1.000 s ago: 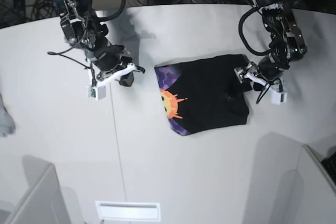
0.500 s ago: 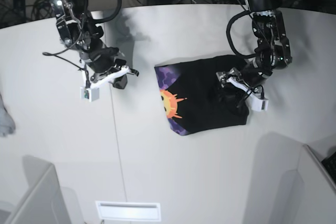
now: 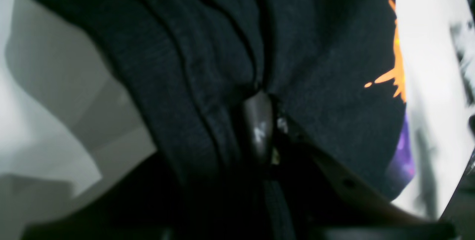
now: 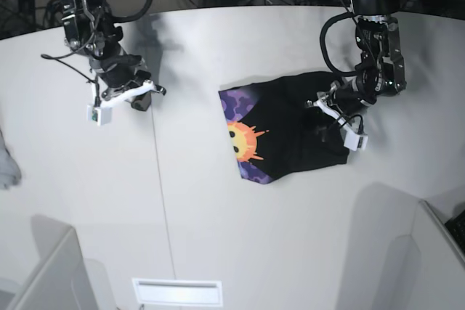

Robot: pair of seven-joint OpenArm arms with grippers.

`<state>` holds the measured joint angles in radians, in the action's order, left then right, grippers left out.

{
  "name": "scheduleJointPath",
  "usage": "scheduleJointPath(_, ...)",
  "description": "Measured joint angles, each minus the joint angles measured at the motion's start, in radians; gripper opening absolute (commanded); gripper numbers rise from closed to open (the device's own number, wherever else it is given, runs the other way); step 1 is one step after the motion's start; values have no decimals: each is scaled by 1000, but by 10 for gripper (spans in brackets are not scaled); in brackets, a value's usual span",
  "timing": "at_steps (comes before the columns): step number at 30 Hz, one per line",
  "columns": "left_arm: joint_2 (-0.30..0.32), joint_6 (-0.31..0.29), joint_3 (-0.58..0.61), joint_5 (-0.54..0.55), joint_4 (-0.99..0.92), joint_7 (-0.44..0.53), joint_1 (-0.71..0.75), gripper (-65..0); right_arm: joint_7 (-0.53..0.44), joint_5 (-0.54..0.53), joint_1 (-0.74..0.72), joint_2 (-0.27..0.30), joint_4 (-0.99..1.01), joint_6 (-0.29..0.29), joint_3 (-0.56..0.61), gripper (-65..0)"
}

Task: Fold the T-shirt properly
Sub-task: 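Grasp the folded bundle's edge with the left gripper, then flip the bundle over with the left gripper, exposing the sun print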

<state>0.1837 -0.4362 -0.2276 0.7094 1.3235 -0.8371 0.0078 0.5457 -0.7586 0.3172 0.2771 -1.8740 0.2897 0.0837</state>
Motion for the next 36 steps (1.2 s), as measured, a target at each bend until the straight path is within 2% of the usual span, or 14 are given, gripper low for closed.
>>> scheduleJointPath(4,51,0,69,7,1,12,-5,-650,3,-5,40,-3,0,-45,-43,-650)
scheduleJointPath(12,177,-3,264,21,-18,10,-67,-650,3,-1,100,-4,0,-48,-70,-650)
scheduleJointPath(16,237,1,396,18,-18,19,-114,-650,2,-1,116,-3,0,-47,-71,-650)
scheduleJointPath(20,295,10,576,-2,-14,37,-189,-650,4,0,135,0,0,-47,-74,-650)
scheduleJointPath(25,304,6,739,-151,-2,75,-260,-650,0,4,183,-19,-2,-43,-195,-650)
scheduleJointPath(30,271,4,842,-345,34,82,-304,-650,0,0,227,-47,-2,-45,-270,-650)
scheduleJointPath(33,247,26,909,-459,68,65,-327,-650,0,2,249,-73,-2,-46,-326,-650)
scheduleJointPath(36,254,42,975,-521,87,121,-338,-650,-1,5,265,-100,-2,-46,-366,-650)
